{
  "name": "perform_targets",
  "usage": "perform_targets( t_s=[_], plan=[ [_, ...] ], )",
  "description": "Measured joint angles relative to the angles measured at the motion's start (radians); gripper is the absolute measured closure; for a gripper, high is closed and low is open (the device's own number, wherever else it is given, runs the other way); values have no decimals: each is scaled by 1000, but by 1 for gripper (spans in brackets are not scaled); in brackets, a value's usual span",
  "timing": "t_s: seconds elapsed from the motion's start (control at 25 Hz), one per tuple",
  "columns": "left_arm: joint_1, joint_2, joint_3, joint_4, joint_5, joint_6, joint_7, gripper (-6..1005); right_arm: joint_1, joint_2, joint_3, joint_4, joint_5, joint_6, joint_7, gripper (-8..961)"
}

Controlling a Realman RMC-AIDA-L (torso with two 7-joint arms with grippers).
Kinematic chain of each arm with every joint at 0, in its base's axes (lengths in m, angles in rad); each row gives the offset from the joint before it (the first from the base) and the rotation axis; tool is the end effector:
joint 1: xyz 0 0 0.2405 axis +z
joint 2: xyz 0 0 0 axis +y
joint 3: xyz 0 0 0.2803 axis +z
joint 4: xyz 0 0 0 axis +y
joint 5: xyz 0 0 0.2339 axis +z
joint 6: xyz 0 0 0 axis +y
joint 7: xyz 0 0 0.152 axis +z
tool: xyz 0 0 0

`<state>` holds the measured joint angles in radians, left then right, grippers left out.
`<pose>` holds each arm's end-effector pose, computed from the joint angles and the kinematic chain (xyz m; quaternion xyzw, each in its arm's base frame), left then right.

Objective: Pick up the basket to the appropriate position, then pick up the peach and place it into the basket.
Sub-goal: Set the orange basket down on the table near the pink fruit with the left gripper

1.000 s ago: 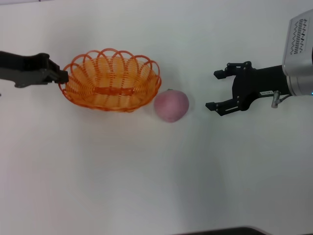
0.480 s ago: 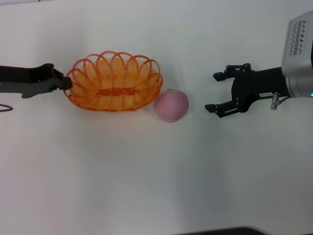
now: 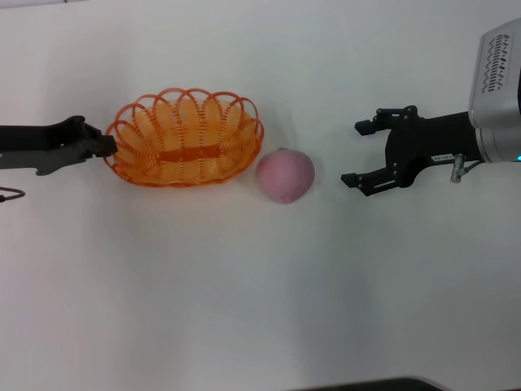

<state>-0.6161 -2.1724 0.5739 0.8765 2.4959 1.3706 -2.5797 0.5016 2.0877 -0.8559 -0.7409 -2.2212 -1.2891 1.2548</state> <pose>-0.3073 0.3942 -0.0178 -0.7066 -0.6777 -0.1291 0.1570 0.3302 0.3723 -0.0354 -0.9762 0.1203 0.0303 0.1778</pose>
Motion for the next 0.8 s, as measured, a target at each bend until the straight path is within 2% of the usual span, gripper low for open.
perform_targets(
  t_s=[0.24, 0.8],
  plan=[
    [36, -1, 99, 12, -65, -39, -14, 963, 0, 0, 0, 0, 0, 1, 0, 7],
    [49, 6, 105, -12, -119, -52, -23, 950, 1, 0, -8, 0, 0, 1, 0, 6]
  ],
)
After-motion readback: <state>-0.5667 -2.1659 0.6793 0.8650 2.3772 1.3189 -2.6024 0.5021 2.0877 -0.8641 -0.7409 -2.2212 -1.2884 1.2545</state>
